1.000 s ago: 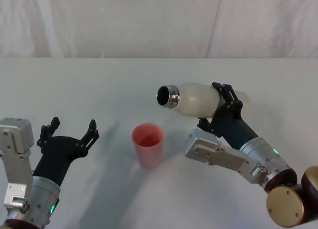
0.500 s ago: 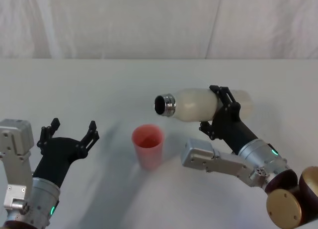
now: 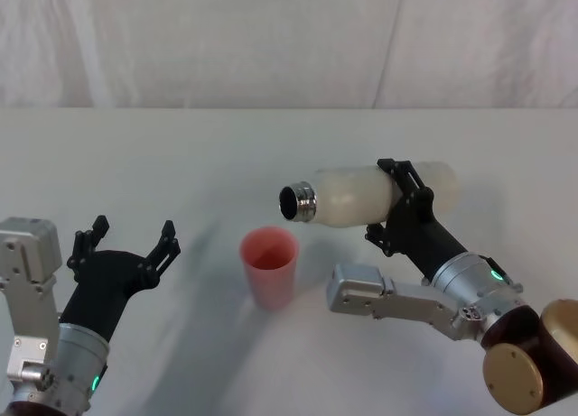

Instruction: Grasp the thermos with one hand and pour water into the cup lid.

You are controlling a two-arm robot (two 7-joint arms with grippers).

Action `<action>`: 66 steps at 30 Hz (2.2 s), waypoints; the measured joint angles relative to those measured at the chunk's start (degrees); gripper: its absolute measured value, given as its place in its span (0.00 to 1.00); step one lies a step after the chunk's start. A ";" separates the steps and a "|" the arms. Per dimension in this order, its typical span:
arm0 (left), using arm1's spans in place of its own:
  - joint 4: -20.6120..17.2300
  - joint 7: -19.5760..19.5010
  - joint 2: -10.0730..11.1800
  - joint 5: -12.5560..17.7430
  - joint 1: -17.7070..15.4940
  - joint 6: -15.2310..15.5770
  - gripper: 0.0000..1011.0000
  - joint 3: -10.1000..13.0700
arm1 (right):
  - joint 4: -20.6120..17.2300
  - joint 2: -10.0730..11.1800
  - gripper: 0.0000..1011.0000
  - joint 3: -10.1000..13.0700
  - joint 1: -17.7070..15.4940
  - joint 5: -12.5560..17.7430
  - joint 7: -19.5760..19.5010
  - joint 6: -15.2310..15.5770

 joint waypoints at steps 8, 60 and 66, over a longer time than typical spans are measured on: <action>0.00 0.00 0.00 0.00 0.00 0.00 0.99 0.00 | 1.55 0.26 0.95 -0.85 1.04 -1.85 -1.48 0.05; 0.00 0.00 0.00 0.00 0.00 0.00 0.99 0.00 | 2.17 3.39 0.95 -5.41 5.45 -9.44 -1.65 1.85; 0.00 0.00 0.00 0.00 0.00 0.00 0.99 0.00 | 2.19 3.79 0.95 -5.74 5.77 -10.02 -1.65 2.01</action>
